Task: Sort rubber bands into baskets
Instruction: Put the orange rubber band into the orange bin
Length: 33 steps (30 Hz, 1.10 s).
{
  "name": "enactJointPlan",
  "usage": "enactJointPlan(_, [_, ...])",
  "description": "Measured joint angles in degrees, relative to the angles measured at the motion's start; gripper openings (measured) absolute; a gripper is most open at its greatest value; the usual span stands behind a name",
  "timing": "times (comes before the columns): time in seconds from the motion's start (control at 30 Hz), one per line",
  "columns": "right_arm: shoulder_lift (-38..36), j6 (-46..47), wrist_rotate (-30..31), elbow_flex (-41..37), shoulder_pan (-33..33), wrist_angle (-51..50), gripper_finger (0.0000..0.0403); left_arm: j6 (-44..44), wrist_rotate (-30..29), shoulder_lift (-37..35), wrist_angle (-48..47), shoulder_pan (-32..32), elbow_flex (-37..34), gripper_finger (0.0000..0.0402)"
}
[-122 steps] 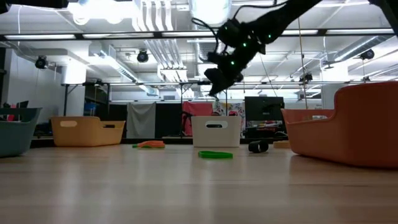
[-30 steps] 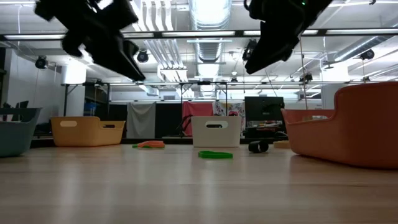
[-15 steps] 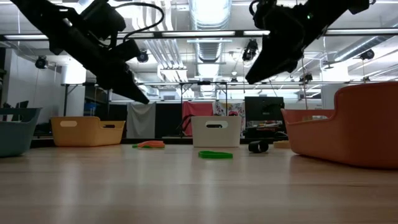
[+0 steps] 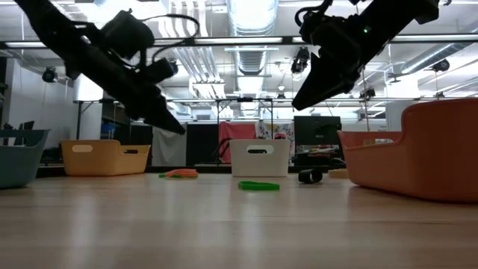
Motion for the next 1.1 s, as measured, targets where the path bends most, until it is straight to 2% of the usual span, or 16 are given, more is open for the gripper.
enactJointPlan(0.17, [0.02,-0.46,0.00,0.00,0.00,0.79,0.0136,1.18,-4.87,7.71,-3.06,0.38,4.22,0.0079])
enactJointPlan(0.37, [0.02,0.09,-0.03,0.00,0.02,0.84,0.0135,1.57,-5.51,14.40,-5.74,2.86,7.85,0.0103])
enactJointPlan(0.6, [0.04,0.09,-0.04,0.00,0.02,0.88,0.0139,1.34,-6.55,18.45,-5.57,5.88,7.22,0.0135])
enactJointPlan(0.77, [0.02,0.07,-0.04,0.00,0.00,1.10,0.0141,1.62,-6.55,20.39,-4.92,6.23,7.36,0.0142])
enactJointPlan(0.9, [0.02,0.08,-0.04,0.00,0.02,1.28,0.0141,2.39,-6.46,20.78,-4.67,6.21,7.48,0.0126])
enactJointPlan(1.1, [0.03,0.09,-0.04,0.00,0.01,1.30,0.0141,3.01,-5.44,20.50,-5.00,6.16,7.38,0.0064])
